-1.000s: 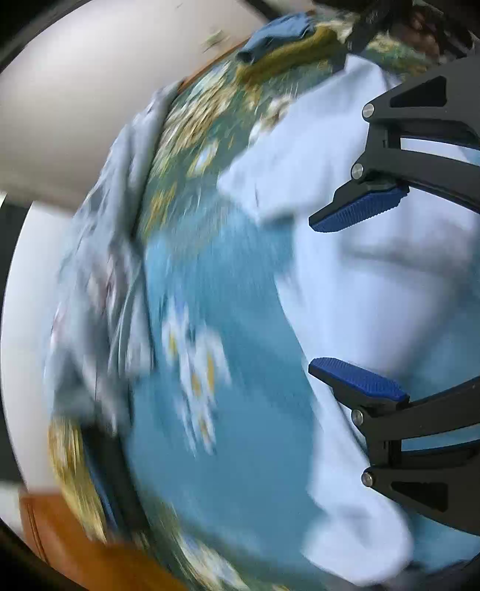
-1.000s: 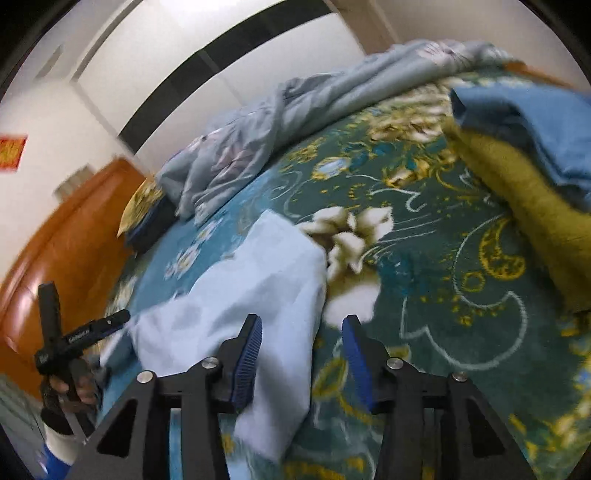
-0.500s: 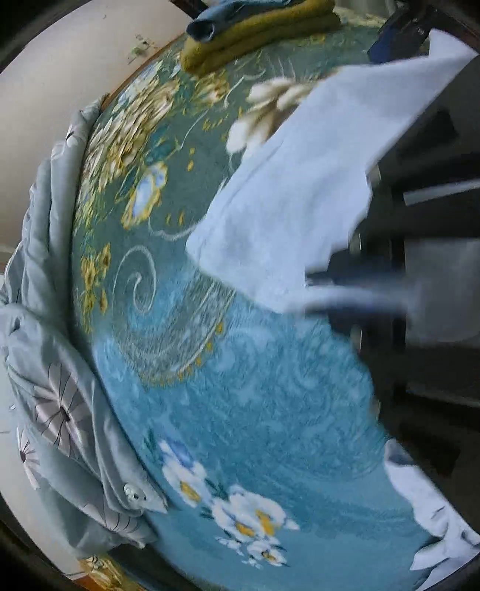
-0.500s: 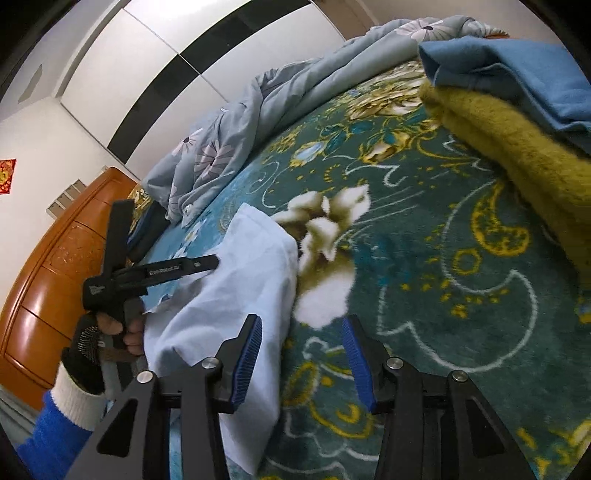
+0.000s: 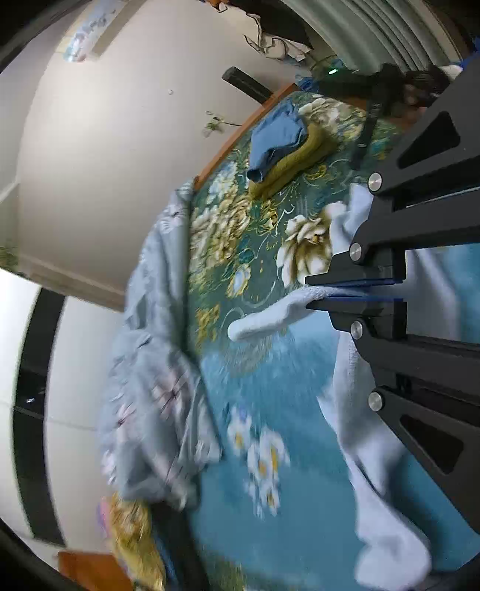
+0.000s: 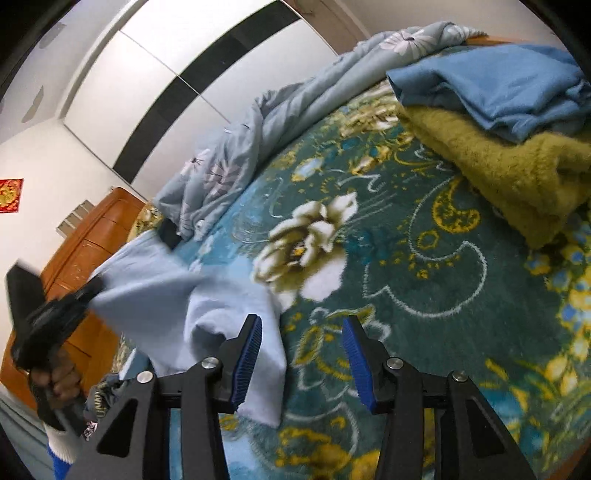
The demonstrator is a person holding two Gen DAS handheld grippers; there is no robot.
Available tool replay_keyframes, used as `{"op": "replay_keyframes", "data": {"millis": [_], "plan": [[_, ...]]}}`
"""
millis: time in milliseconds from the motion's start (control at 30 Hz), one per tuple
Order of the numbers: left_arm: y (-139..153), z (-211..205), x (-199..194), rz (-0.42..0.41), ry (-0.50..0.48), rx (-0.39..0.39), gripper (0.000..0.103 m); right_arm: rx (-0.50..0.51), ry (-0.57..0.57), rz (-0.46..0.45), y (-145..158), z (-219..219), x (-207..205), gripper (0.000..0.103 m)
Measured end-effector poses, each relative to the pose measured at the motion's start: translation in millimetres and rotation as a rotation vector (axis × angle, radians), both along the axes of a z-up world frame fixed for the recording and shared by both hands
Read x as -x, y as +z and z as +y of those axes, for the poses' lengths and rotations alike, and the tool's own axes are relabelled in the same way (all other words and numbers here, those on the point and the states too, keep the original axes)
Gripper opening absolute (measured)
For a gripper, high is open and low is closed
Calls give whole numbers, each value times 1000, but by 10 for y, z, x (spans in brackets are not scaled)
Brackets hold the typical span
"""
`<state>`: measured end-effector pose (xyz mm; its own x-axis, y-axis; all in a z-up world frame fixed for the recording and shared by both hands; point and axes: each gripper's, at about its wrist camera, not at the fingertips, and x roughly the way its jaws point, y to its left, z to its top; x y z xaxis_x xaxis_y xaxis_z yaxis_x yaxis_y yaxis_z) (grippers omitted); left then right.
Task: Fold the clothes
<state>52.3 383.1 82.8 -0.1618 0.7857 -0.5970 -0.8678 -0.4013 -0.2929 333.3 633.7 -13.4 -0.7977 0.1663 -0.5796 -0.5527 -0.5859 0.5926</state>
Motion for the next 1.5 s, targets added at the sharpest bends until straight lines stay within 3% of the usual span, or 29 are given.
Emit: {"op": "replay_keyframes", "data": {"millis": [167, 333, 500, 700, 800, 833, 867, 933, 1067, 1333, 1500], "plan": [[30, -1121, -190, 17, 132, -24, 4, -8, 25, 23, 76, -178, -39, 49], [-254, -1997, -223, -20, 324, 18, 5, 7, 68, 23, 58, -379, 64, 49], [-747, -2607, -89, -148, 481, 83, 5, -7, 144, 0, 87, -632, 299, 49], [-1042, -2567, -21, -151, 485, 138, 6, -45, 215, -57, 131, -811, 602, 49], [-996, -2554, -23, -119, 473, 138, 11, -68, 216, -108, 124, -766, 738, 49], [-962, -2577, -22, -112, 467, 133, 21, -71, 211, -124, 115, -734, 775, 49], [-905, -2633, -28, -100, 467, 124, 37, -69, 206, -136, 108, -697, 806, 49], [-754, -2726, -35, -55, 471, 86, 55, -70, 188, -156, 94, -596, 867, 49], [-513, -2732, 53, 22, 474, 41, 68, -82, 177, -182, 85, -511, 1026, 49], [-645, -2172, 218, 20, 435, 61, 69, -230, 442, -236, 115, -1168, 2007, 49], [-832, -2002, 185, -31, 417, 54, 69, -235, 646, -217, 58, -1737, 2506, 49]]}}
